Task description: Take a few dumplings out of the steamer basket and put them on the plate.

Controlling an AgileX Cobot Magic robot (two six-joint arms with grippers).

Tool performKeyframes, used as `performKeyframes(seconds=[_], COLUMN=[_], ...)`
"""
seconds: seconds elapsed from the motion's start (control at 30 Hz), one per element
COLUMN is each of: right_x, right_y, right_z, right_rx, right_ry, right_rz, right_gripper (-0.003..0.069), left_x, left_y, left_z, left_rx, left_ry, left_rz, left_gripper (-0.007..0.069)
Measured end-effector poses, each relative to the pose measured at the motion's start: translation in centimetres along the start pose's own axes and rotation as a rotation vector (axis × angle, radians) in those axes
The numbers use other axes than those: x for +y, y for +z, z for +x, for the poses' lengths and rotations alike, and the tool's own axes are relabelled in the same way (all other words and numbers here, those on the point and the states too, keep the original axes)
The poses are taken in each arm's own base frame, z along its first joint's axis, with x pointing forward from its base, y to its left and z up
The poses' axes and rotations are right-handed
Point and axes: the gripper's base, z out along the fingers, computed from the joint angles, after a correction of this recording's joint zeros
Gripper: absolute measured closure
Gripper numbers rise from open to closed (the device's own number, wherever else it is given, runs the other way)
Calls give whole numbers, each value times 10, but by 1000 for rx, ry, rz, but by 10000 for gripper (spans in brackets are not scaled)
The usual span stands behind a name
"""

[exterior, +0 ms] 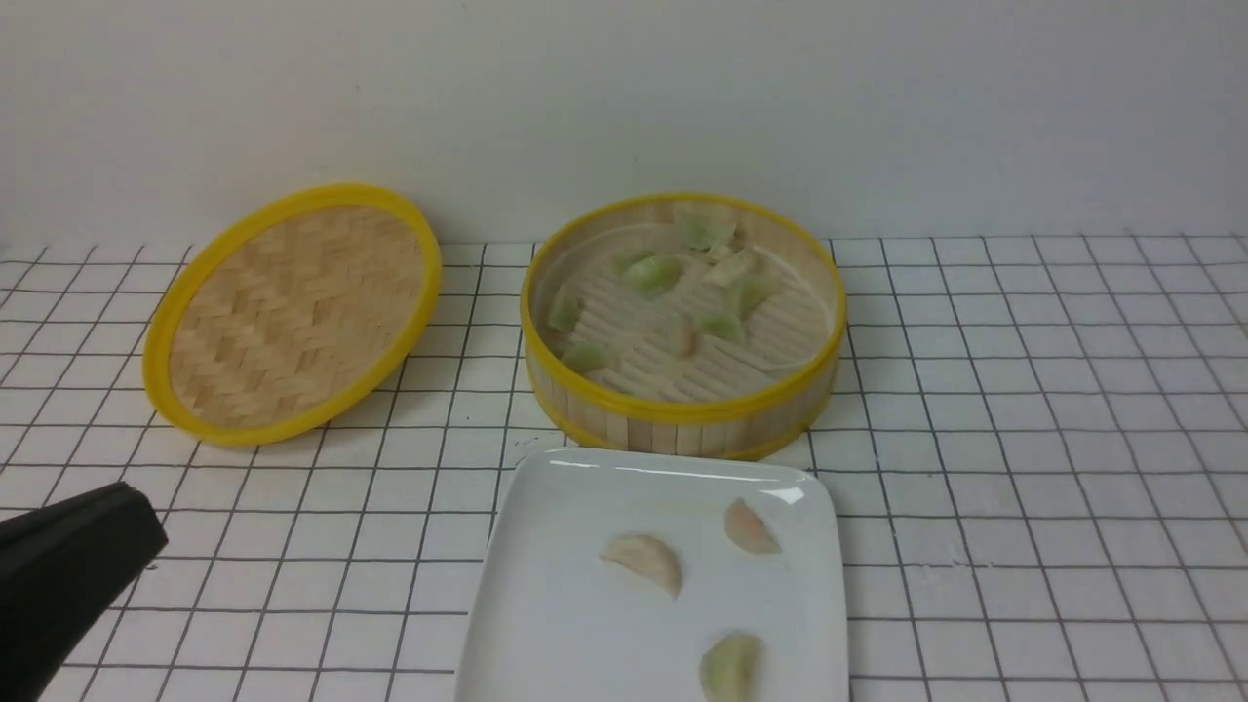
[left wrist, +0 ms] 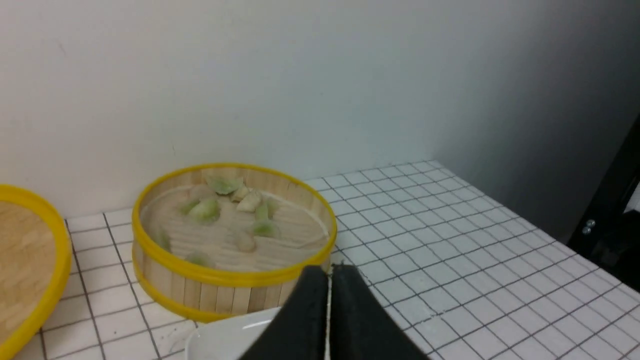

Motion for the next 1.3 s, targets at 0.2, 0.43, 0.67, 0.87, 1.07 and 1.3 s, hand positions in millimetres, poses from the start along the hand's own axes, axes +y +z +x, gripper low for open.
performKeyframes(seconds=[0.2,0.43,0.67,0.87,1.07,1.3], right_x=[0,0,0,0,0,0], right_y=[0,0,0,0,0,0], right_z=[0,0,0,0,0,0], right_rx=[0,0,-1,-3,-2,-2], right_ry=[-1,-1,-1,-1,-1,-1], right_rz=[0,0,0,-3,-2,-2], right_gripper=[673,673,673,673,673,673], left_x=[0,4,32,58,63,63], left_y=[-4,-1,-8,-8,-11,-11], left_z=[-1,7,72,138,142,142], left_rx=[-17,1,42,159,190,183], left_ry=[2,84,123,113,126,110], left_rz=[3,-29,-251,-478,-575,-583], left_gripper=[631,631,630,630,630,630])
